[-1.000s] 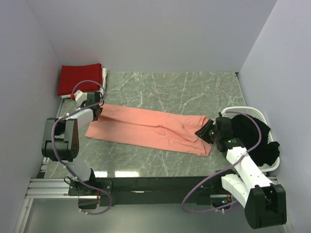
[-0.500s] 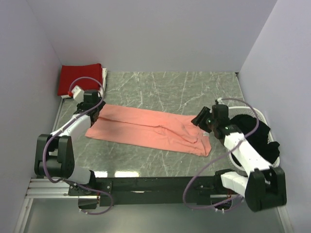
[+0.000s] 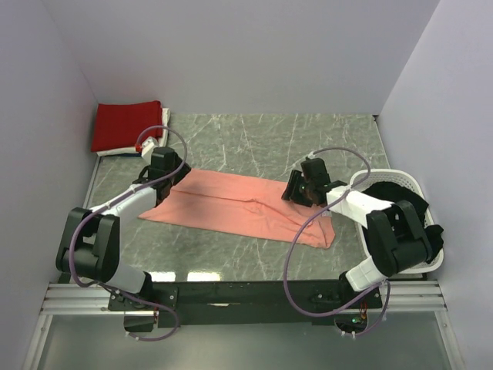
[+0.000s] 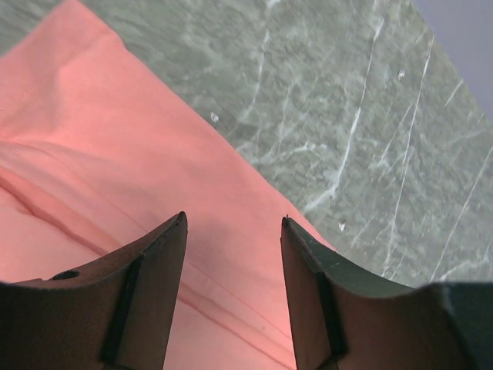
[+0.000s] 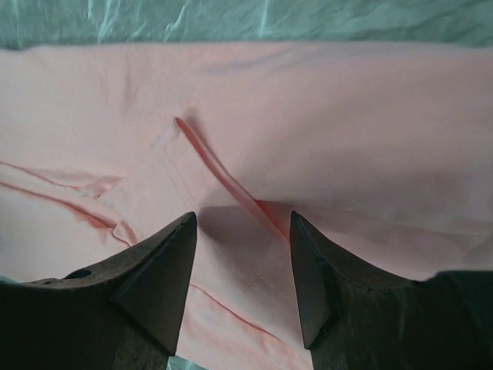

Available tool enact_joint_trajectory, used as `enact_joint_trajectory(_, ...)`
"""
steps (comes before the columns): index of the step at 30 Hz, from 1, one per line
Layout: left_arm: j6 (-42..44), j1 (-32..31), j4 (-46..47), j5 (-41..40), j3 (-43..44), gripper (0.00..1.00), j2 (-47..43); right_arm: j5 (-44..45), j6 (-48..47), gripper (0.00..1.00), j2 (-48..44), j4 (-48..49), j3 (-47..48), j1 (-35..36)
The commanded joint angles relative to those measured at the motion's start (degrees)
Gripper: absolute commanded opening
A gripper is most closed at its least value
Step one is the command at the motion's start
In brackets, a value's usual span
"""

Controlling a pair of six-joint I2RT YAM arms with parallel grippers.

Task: Fold and stack the t-shirts
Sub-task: Fold the tshirt

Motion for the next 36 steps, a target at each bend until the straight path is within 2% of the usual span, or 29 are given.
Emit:
enact_joint_trajectory(1,1.5,-1.1,2.5,2.0,0.1,0.57,0.3,0.0,-0.4,0.59,1.0,4.6,0.9,1.6)
enact_joint_trajectory(10,2.9,-2.3,1.5,2.7,1.2,0.56,-1.1,-3.8,1.6,0.58,-3.9,7.6,-4.6,6.6)
enact_joint_trajectory(20,4.0,-4.9,1.1,2.8,2.1,0.54,-0.4,-1.5,3.9,0.57,-12.0,7.0,-9.4,13.9)
enact_joint_trajectory(27,5.6,-6.5,2.1,5.4,2.3,0.53,0.9,-1.2,5.2,0.57,-13.3,7.4,-12.0,18.7)
enact_joint_trajectory(33,8.1,-8.6,2.9,9.2,2.9,0.53,1.6,3.7,6.6,0.56,-20.9,2.3,-12.0,20.0)
enact_joint_trajectory(36,8.8,-9.9,3.2,9.8,3.0,0.53,1.8,10.8,7.5,0.56,-27.7,-3.8,-10.2,19.5)
